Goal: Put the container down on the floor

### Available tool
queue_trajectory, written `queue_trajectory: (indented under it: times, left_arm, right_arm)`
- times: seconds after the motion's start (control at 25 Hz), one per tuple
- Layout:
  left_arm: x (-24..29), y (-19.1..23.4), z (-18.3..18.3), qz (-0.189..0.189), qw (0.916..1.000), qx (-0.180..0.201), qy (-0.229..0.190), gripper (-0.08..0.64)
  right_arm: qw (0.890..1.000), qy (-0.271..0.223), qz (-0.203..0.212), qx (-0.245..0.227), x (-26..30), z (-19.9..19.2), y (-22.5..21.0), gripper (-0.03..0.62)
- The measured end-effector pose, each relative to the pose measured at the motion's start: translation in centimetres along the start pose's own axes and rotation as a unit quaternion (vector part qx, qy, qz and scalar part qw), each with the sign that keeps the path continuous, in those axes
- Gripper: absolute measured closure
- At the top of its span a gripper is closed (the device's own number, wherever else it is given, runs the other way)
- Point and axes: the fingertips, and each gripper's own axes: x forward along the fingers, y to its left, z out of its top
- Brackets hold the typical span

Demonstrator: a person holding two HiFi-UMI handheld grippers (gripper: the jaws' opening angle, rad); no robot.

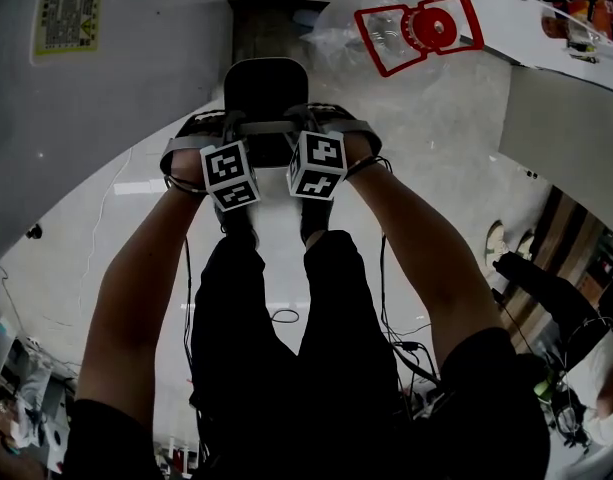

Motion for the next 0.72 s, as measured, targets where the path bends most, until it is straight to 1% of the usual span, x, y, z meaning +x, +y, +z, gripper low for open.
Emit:
queue_trajectory:
  times: [0.12,0.28,0.36,0.48,0.6,0.72]
  left_arm:
    - [0.0,0.3,-0.3,0.006,1.0000,-0.007,-0.003,0.532]
    - [-0.4,0.3,0.1,0.003,0.9994,-0.030,-0.015,0.523]
    - [-0.5,0.5,0.2,0.007,0.9989,-0.042,-0.019,0.487]
    - [-0.8,0.7,0.0,0.019,0.9985,-0.047,-0.018,0.445]
    - [-1.1,0.3,-0.8,0.020,0.9985,-0.050,-0.010,0.423]
    - [-1.7,0.0,-1.4,0.019,0.9981,-0.058,-0.005,0.417]
  right_arm:
    - [1.000,-0.003,-0.004,0.009,0.2,0.2,-0.3,0.554]
    - [1.000,-0.001,-0.011,0.015,0.2,0.2,-0.7,0.551]
    - [0.999,-0.004,-0.011,0.033,0.2,0.0,-0.9,0.543]
    - [0.998,-0.006,-0.007,0.069,0.1,-0.6,-1.0,0.503]
    - [0.997,0.000,-0.004,0.072,-0.2,-1.0,-0.8,0.466]
    - [0.997,0.001,-0.005,0.076,-1.0,-1.1,-0.7,0.456]
